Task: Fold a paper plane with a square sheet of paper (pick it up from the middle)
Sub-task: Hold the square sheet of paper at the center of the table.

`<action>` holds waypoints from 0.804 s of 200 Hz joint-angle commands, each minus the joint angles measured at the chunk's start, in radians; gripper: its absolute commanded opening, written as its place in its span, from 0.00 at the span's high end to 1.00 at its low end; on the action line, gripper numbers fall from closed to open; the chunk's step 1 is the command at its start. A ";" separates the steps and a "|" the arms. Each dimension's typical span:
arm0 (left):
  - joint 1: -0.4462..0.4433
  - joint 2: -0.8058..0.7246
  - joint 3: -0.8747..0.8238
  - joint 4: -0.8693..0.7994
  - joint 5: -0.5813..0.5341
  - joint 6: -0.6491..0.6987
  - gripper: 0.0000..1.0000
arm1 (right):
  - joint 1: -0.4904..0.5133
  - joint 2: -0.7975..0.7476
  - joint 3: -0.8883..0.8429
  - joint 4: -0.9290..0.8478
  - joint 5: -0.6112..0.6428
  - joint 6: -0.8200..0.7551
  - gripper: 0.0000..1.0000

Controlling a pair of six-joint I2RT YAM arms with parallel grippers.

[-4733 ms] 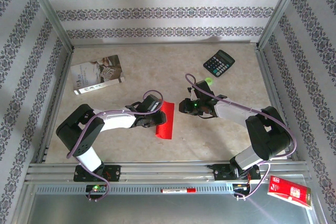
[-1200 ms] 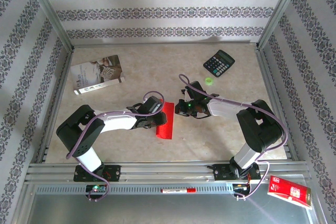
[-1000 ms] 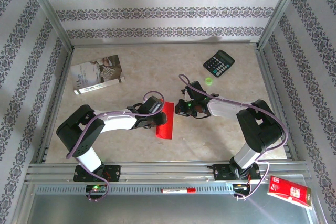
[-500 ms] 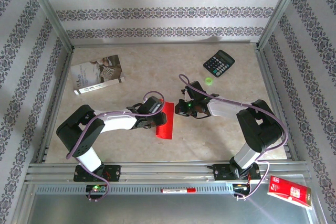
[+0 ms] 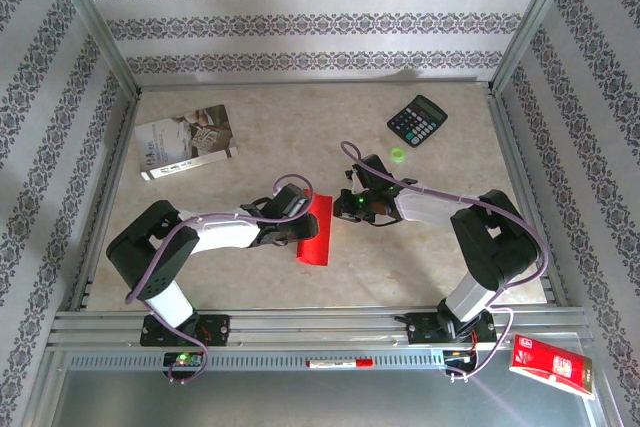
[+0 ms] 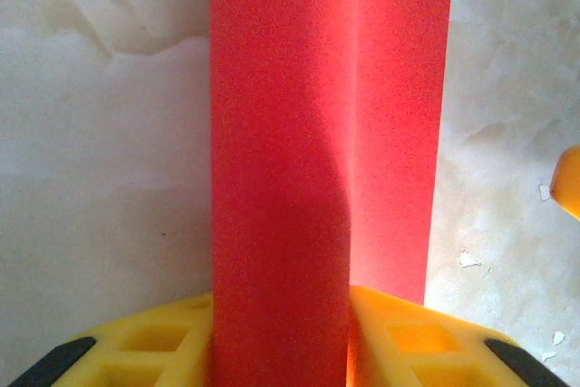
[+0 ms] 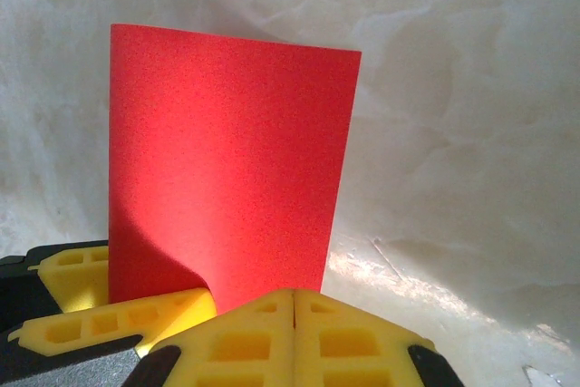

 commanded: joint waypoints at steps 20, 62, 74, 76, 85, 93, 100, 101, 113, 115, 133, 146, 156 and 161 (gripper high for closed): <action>-0.001 0.069 -0.078 -0.247 -0.089 0.042 0.63 | -0.009 -0.007 -0.006 -0.008 -0.003 -0.019 1.00; -0.002 0.070 -0.080 -0.247 -0.094 0.037 0.63 | -0.010 -0.008 -0.006 -0.007 -0.003 -0.019 1.00; -0.002 0.068 -0.081 -0.254 -0.104 0.033 0.64 | -0.010 -0.009 -0.005 -0.009 -0.003 -0.019 1.00; -0.002 0.065 -0.082 -0.253 -0.105 0.033 0.64 | -0.010 -0.012 -0.005 -0.009 -0.003 -0.019 1.00; -0.002 0.063 -0.082 -0.251 -0.107 0.033 0.65 | -0.010 -0.014 -0.005 -0.009 -0.003 -0.019 1.00; -0.002 0.062 -0.081 -0.251 -0.108 0.032 0.65 | -0.011 -0.014 -0.005 -0.009 -0.003 -0.019 1.00; -0.002 0.060 -0.080 -0.251 -0.110 0.033 0.65 | -0.011 -0.014 -0.005 -0.011 -0.003 -0.019 1.00; -0.002 0.059 -0.079 -0.251 -0.110 0.033 0.65 | -0.011 -0.014 -0.005 -0.010 -0.003 -0.019 1.00; -0.002 0.061 -0.078 -0.256 -0.111 0.036 0.65 | -0.011 -0.013 -0.004 -0.011 -0.003 -0.019 1.00; -0.002 0.062 -0.078 -0.258 -0.111 0.035 0.65 | -0.011 -0.013 -0.004 -0.011 -0.003 -0.019 1.00; -0.002 0.063 -0.074 -0.257 -0.109 0.038 0.66 | -0.011 -0.014 -0.003 -0.011 -0.003 -0.019 1.00; -0.002 0.066 -0.074 -0.259 -0.109 0.038 0.66 | -0.011 -0.015 -0.005 -0.010 -0.003 -0.021 1.00; -0.002 0.066 -0.075 -0.258 -0.109 0.035 0.67 | -0.014 -0.017 -0.005 -0.013 0.000 -0.022 1.00; -0.002 0.065 -0.077 -0.257 -0.110 0.035 0.67 | -0.016 -0.018 -0.005 -0.015 0.001 -0.023 1.00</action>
